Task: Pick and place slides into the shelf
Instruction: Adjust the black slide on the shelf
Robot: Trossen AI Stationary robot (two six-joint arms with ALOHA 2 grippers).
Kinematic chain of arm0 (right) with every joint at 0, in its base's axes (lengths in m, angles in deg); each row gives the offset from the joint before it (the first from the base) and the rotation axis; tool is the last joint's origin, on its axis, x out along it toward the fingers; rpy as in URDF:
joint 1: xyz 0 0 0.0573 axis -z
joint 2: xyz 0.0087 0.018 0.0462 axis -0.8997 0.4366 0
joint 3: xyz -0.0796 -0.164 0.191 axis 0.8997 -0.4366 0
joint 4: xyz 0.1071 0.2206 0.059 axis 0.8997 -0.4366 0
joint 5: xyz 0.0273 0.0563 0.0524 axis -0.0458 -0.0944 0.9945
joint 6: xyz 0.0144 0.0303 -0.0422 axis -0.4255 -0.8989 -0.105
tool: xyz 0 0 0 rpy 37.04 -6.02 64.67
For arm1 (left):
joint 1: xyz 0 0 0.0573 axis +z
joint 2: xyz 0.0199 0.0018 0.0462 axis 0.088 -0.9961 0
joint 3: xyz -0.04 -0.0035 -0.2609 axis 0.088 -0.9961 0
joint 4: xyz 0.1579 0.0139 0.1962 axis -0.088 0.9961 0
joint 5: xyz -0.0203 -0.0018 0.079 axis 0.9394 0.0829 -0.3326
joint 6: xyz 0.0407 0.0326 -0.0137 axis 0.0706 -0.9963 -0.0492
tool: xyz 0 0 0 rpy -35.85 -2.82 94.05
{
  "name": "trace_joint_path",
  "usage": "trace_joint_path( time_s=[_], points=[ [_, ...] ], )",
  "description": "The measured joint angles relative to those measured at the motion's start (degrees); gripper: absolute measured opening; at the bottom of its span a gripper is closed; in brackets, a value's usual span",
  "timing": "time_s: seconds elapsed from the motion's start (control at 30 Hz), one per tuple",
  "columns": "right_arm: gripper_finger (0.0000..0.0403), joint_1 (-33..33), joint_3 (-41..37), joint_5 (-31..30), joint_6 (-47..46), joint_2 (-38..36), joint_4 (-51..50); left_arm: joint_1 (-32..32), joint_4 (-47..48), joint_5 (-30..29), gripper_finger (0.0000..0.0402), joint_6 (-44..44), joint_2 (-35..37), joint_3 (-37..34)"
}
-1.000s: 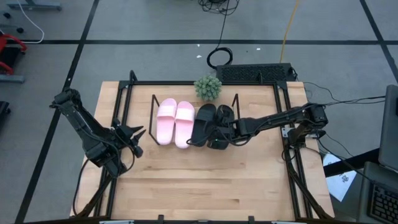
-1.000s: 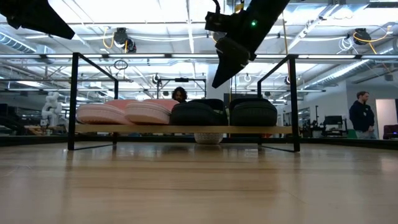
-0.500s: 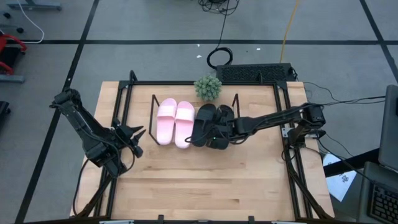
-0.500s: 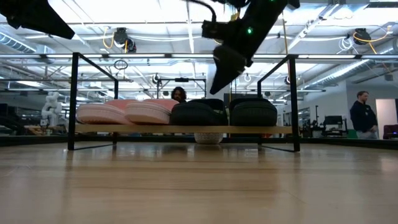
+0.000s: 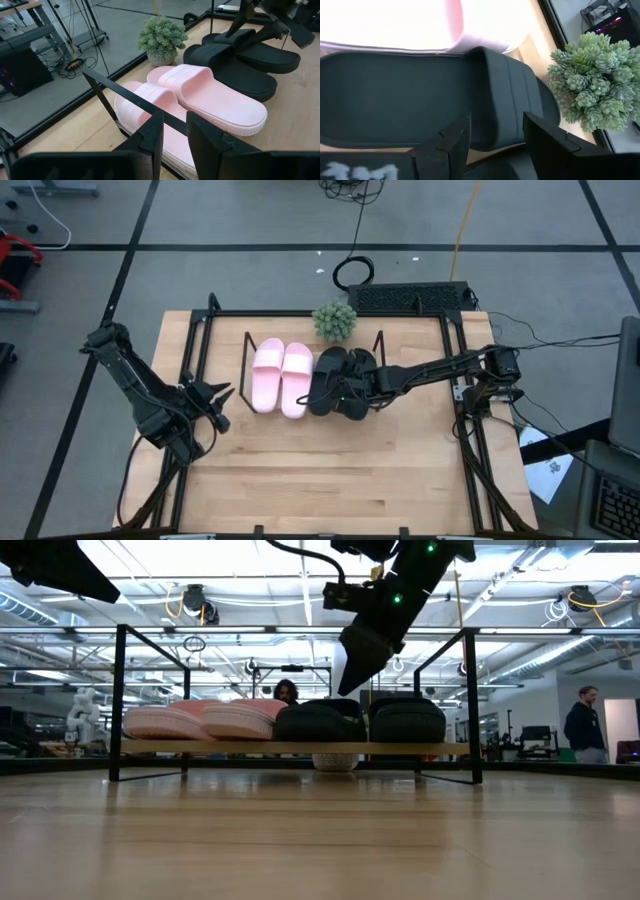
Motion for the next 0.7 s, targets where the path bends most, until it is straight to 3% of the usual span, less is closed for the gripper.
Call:
trace_joint_path(
  time_s=[0.7],
  points=[
    [0.0169,0.73,-0.01,-1.50,-0.32,0.68,0.21,-0.02,0.00,0.15,0.0088,0.00,0.00,0.00]
  ],
)
